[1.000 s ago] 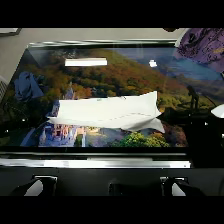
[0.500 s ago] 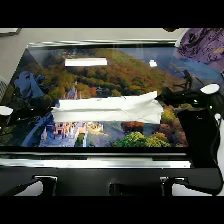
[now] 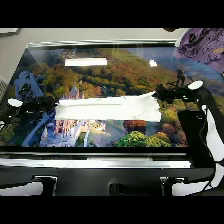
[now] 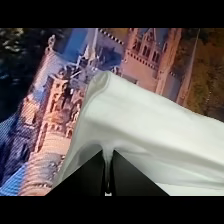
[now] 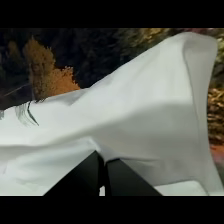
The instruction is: Fold the clothes and pants, and hang the long-sleeved shirts on hangers.
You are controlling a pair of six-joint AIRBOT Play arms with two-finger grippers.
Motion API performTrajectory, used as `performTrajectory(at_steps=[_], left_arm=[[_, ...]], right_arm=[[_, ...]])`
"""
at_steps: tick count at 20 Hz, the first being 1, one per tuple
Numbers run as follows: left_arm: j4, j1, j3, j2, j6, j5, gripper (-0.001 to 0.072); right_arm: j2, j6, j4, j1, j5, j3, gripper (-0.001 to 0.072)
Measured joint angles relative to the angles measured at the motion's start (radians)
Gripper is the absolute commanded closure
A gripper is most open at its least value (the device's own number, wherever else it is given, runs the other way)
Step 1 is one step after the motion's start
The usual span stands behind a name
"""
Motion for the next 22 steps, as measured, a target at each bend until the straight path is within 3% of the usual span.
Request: performTrajectory(at_steps=[2,3,5,7,8,9,15,19,22], left_arm=[[0.0,-0.007,0.006,-0.029,-0.002,0.001,0.0665],[0.0,-0.01,0.008,-0.04,-0.004,0.001,0.0608],[-0.011,-0.014,0.01,-0.058,-0.008,0.002,0.0375],[-0.032,-0.016,0.015,-0.067,-0.01,0.001,0.0249],[-0.043,-0.016,0.021,-0.07,-0.01,0.001,0.0187],[-0.051,-0.016,0.03,-0.072,-0.01,0.0,0.0095],[-0.073,-0.01,0.144,-0.043,-0.01,-0.048,0.0091],[-0.076,-0.002,0.201,0.012,-0.01,-0.065,0.0091],[-0.076,-0.002,0.216,0.035,-0.01,-0.085,0.0091]], right_arm=[[-0.024,0.008,0.001,0.001,-0.014,0.003,0.0677],[-0.034,0.019,0.002,0.001,-0.021,0.004,0.0677],[-0.046,0.049,0.009,0.001,-0.032,0.005,0.0633],[-0.053,0.071,0.026,0.001,-0.039,0.006,0.0485],[-0.055,0.079,0.037,0.001,-0.038,0.006,0.0339],[-0.056,0.082,0.052,0.001,-0.033,0.006,0.0251],[-0.05,0.15,0.014,-0.031,0.137,0.109,0.0213],[-0.058,0.209,-0.098,-0.141,0.261,0.222,0.007],[-0.109,0.16,-0.063,-0.223,0.362,0.252,0.0056]])
